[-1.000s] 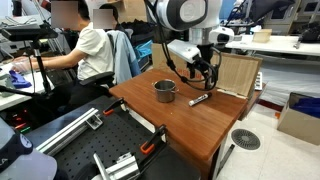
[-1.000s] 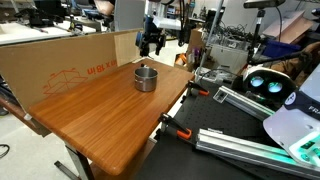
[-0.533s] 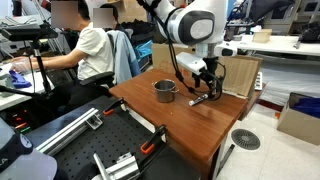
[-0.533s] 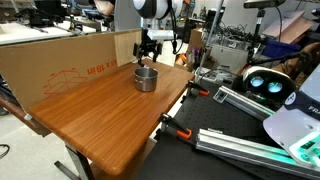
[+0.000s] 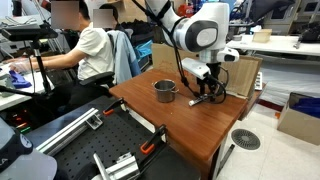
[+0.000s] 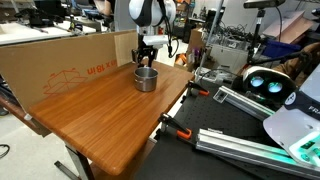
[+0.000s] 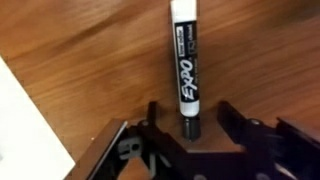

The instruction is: Pick up the black marker and put it in the silver pot

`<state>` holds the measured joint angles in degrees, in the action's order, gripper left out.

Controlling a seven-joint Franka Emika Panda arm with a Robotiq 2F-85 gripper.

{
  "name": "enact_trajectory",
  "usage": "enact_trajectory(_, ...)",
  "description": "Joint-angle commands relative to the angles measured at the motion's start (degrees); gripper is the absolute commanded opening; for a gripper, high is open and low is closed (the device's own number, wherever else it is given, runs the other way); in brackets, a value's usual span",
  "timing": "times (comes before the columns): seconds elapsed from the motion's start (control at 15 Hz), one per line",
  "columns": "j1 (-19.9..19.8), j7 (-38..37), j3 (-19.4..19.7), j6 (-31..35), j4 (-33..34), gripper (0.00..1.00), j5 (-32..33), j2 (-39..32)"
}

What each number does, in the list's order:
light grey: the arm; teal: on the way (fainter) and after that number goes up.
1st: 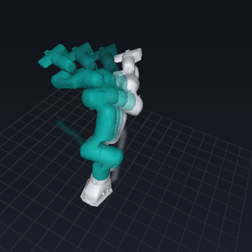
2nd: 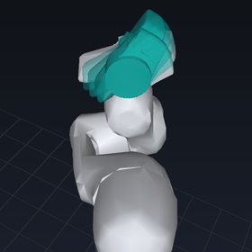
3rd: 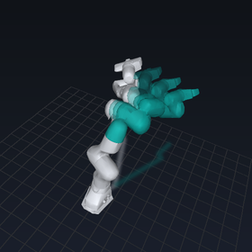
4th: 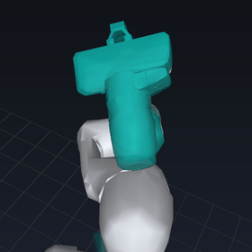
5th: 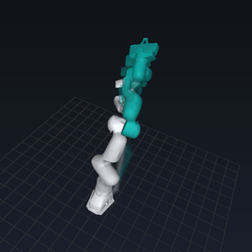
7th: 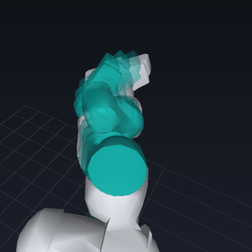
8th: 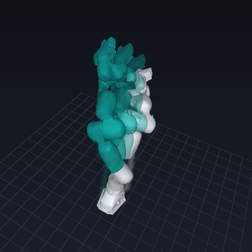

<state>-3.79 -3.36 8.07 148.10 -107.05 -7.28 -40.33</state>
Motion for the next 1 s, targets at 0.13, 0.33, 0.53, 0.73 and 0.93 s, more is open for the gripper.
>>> enact_trajectory(0.13, -1.2, -0.9, -1.2, -1.5, 2.4, 0.21, 0.8, -1.0)
enact_trajectory(0.33, -1.5, -0.2, -1.7, -1.1, 1.9, 0.01, 0.5, -0.3)
enact_trajectory(0.53, -2.2, 0.7, -2.7, -0.4, 0.8, 0.05, -0.3, 1.0)
enact_trajectory(0.73, -3.8, 2.9, -5.1, 0.9, -1.6, 0.05, -1.9, 3.8)
enact_trajectory(0.93, -6.4, 7.0, -8.9, 4.7, -7.0, 0.05, -5.4, 9.5)
